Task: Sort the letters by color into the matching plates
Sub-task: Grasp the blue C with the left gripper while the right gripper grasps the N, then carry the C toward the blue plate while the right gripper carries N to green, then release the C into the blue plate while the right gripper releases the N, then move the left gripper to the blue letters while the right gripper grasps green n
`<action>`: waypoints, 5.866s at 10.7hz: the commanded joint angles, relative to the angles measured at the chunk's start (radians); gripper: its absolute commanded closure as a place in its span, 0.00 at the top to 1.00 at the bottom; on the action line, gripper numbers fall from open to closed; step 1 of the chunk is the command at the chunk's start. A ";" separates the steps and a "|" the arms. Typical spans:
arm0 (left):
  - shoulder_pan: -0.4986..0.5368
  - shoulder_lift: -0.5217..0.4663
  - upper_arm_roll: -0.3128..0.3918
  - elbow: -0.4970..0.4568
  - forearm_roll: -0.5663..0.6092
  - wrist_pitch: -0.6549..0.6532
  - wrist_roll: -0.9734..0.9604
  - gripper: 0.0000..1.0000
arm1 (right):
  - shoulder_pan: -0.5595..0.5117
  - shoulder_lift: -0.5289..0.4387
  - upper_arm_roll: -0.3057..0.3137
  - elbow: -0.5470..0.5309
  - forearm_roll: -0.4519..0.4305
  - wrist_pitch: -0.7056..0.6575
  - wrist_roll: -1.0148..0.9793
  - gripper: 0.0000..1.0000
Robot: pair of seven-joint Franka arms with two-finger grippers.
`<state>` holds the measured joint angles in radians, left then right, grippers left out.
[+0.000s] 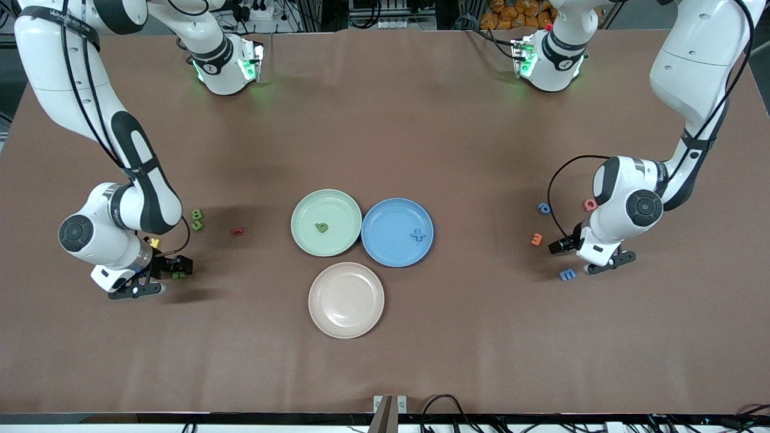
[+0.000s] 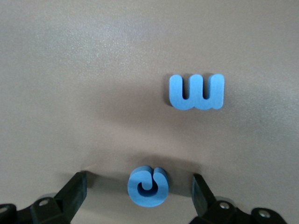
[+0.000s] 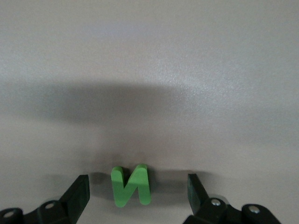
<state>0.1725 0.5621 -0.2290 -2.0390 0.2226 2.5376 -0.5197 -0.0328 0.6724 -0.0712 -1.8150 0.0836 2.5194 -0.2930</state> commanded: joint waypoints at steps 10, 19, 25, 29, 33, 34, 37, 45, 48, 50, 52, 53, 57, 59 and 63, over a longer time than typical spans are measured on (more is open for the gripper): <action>0.004 -0.019 -0.015 0.010 -0.009 0.003 -0.034 0.00 | 0.001 -0.055 0.002 -0.026 -0.018 -0.029 0.005 0.25; -0.004 -0.050 -0.114 0.059 -0.014 -0.011 -0.206 0.00 | 0.174 -0.112 0.021 -0.006 -0.001 -0.178 0.489 0.24; -0.166 -0.033 -0.138 0.120 -0.012 -0.028 -0.452 0.00 | 0.382 -0.145 0.062 -0.003 0.001 -0.252 0.799 0.24; -0.271 -0.005 -0.138 0.150 -0.009 -0.028 -0.562 0.00 | 0.533 -0.142 0.062 0.013 0.022 -0.252 0.917 0.24; -0.344 0.044 -0.138 0.219 -0.012 -0.028 -0.654 0.00 | 0.588 -0.140 0.062 0.011 0.022 -0.252 0.953 0.31; -0.364 0.047 -0.138 0.236 -0.012 -0.026 -0.684 0.00 | 0.587 -0.143 0.060 0.011 0.021 -0.254 0.948 0.97; -0.419 0.078 -0.138 0.296 -0.014 -0.023 -0.750 0.00 | 0.574 -0.157 0.035 0.011 0.012 -0.300 0.680 1.00; -0.571 0.140 -0.132 0.377 -0.012 -0.023 -0.836 0.00 | 0.427 -0.224 0.002 -0.033 0.007 -0.304 0.228 1.00; -0.610 0.147 -0.124 0.396 -0.006 -0.023 -0.838 0.44 | 0.346 -0.272 0.004 -0.090 -0.016 -0.298 0.022 1.00; -0.610 0.145 -0.124 0.395 0.009 -0.025 -0.812 1.00 | 0.298 -0.304 0.004 -0.137 -0.039 -0.289 -0.088 1.00; -0.597 0.134 -0.115 0.390 0.011 -0.104 -0.812 1.00 | 0.255 -0.327 0.002 -0.174 -0.068 -0.286 -0.162 1.00; -0.581 0.128 -0.103 0.388 0.023 -0.161 -0.786 1.00 | 0.234 -0.335 0.004 -0.190 -0.088 -0.280 -0.190 1.00; -0.461 0.079 -0.099 0.346 0.040 -0.306 -0.654 1.00 | 0.142 -0.393 0.005 -0.375 -0.102 -0.073 -0.326 1.00; -0.403 0.026 -0.101 0.300 0.040 -0.307 -0.652 1.00 | 0.125 -0.395 0.005 -0.417 -0.102 -0.027 -0.365 1.00; -0.309 -0.039 -0.102 0.153 0.040 -0.293 -0.655 1.00 | 0.070 -0.392 0.007 -0.484 -0.102 0.061 -0.445 1.00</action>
<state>-0.1869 0.5888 -0.3226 -1.7723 0.2370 2.2309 -1.1706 0.0880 0.3197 -0.0819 -2.2282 -0.0003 2.5296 -0.6817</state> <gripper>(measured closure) 0.000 0.000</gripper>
